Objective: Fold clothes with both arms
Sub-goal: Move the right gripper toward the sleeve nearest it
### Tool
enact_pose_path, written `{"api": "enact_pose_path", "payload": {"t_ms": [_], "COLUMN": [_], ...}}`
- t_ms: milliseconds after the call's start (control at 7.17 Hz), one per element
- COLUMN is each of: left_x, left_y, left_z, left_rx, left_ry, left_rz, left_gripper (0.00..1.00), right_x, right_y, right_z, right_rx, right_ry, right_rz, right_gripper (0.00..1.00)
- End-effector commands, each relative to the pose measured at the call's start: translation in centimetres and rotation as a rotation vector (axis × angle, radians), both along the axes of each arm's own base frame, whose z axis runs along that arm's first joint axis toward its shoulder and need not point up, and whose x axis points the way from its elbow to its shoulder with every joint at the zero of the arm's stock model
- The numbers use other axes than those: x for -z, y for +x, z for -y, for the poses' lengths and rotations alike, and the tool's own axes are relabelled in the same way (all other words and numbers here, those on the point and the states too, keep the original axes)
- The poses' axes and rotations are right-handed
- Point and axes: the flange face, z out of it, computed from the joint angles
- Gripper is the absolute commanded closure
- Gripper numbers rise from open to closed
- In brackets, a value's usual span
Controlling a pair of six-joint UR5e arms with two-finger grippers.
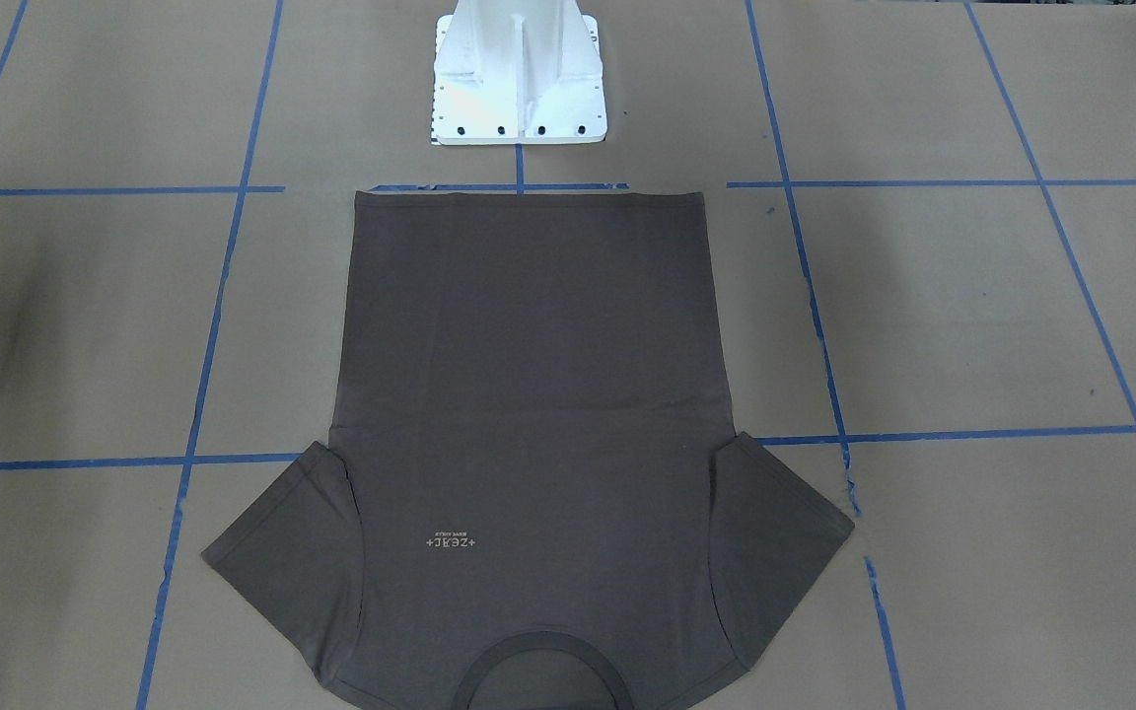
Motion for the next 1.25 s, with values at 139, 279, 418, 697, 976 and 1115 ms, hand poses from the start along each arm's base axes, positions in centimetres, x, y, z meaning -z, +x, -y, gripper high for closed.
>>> {"api": "enact_pose_path", "payload": {"t_ms": [139, 279, 418, 697, 976, 1115], "left_x": [0.7, 0.5, 0.5, 0.2, 1.1, 1.0], "left_y": [2.7, 2.7, 2.7, 2.8, 2.8, 2.8], "left_z": [2.4, 2.0, 2.0, 2.7, 3.1, 3.1], "left_rx": [-0.026, -0.026, -0.021, -0.017, 0.026, 0.026], "left_ry": [0.007, 0.006, 0.032, 0.022, -0.008, -0.01], "left_rz": [-0.007, -0.012, -0.015, -0.015, -0.039, -0.039], "left_gripper": [0.0, 0.0, 0.0, 0.0, 0.0, 0.0], "right_x": [7.3, 7.8, 6.3, 5.9, 5.7, 5.6], "right_y": [-14.1, -17.5, -21.0, -27.1, -28.6, -28.6], "right_z": [6.2, 6.8, 6.9, 6.1, 6.4, 6.7], "right_rx": [-0.039, -0.123, -0.163, -0.193, -0.211, -0.224], "right_ry": [-0.005, -0.033, -0.064, -0.053, -0.087, -0.079], "right_rz": [-0.069, -0.027, 0.015, -0.047, -0.063, -0.078], "right_gripper": [0.0, 0.0, 0.0, 0.01, 0.04, 0.05]}}
